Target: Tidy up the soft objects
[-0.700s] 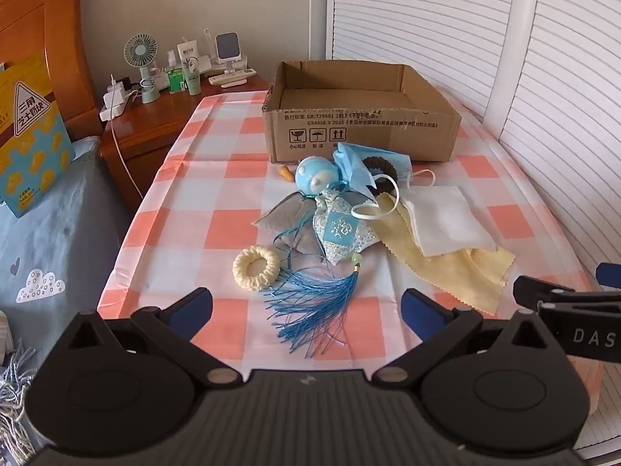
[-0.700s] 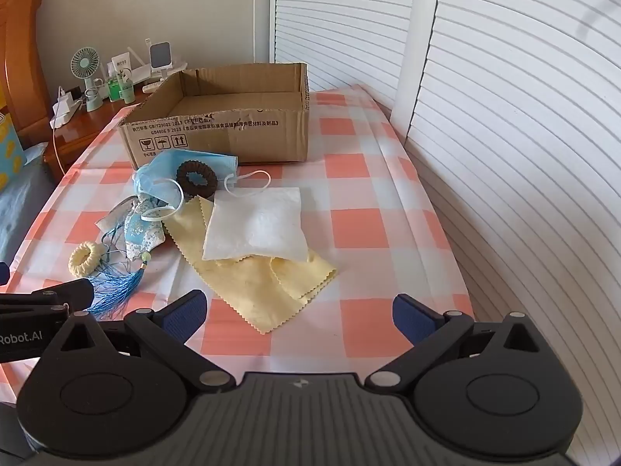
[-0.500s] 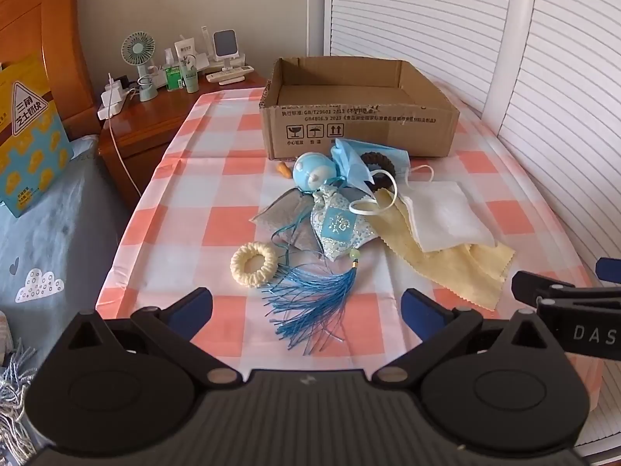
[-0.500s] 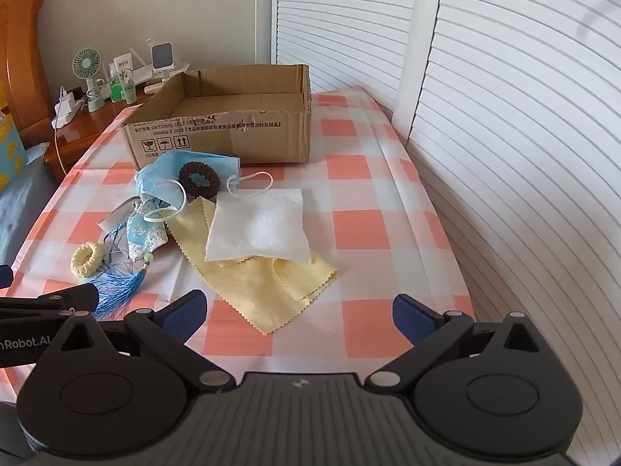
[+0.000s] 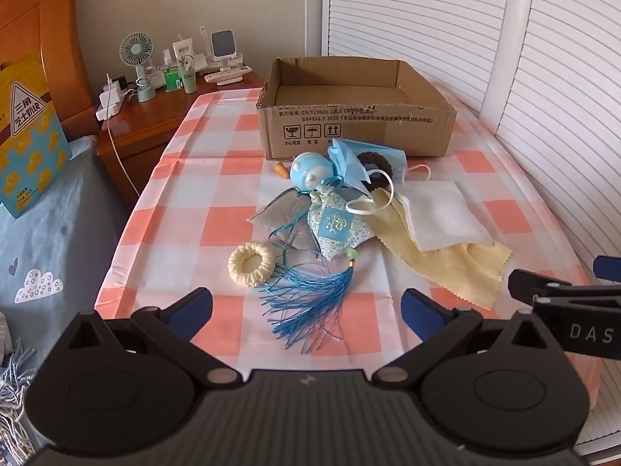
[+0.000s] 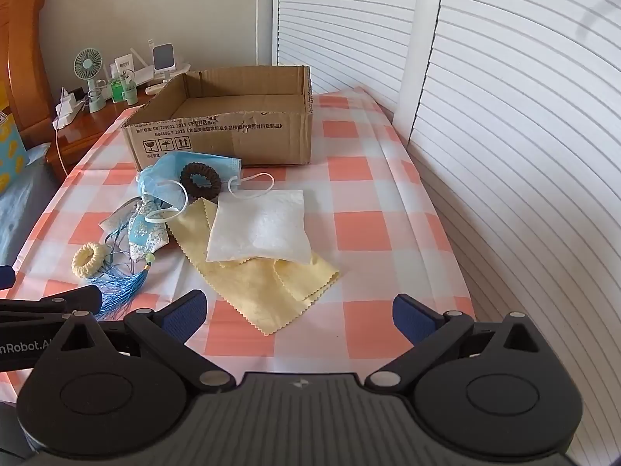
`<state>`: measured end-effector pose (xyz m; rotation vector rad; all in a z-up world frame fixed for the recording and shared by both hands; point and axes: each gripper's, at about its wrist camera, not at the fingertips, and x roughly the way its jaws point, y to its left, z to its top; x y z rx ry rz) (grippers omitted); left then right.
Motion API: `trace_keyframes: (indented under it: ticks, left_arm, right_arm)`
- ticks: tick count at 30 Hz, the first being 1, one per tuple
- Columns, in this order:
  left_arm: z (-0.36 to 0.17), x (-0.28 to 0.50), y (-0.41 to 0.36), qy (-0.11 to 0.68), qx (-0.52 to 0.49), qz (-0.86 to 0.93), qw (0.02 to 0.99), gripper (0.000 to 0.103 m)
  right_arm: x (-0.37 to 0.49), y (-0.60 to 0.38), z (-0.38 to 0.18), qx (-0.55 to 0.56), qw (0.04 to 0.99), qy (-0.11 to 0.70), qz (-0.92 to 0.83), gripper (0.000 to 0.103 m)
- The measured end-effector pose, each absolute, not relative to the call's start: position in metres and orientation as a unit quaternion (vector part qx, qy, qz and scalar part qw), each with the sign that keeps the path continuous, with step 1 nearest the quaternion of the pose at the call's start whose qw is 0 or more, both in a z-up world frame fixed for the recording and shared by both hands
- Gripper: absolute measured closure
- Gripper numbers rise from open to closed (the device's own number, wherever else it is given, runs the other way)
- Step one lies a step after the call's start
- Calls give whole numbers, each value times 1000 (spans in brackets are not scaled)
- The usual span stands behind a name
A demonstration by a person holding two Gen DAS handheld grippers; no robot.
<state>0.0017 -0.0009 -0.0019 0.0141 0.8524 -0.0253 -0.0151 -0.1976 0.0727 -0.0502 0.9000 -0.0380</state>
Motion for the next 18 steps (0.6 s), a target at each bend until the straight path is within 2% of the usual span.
trace_keyframes:
  ticks: [18]
  left_arm:
    - [0,2,-2,412,8,-11,911,0]
  right_arm:
    - [-16,-199,73,-23,901,433,-18,0]
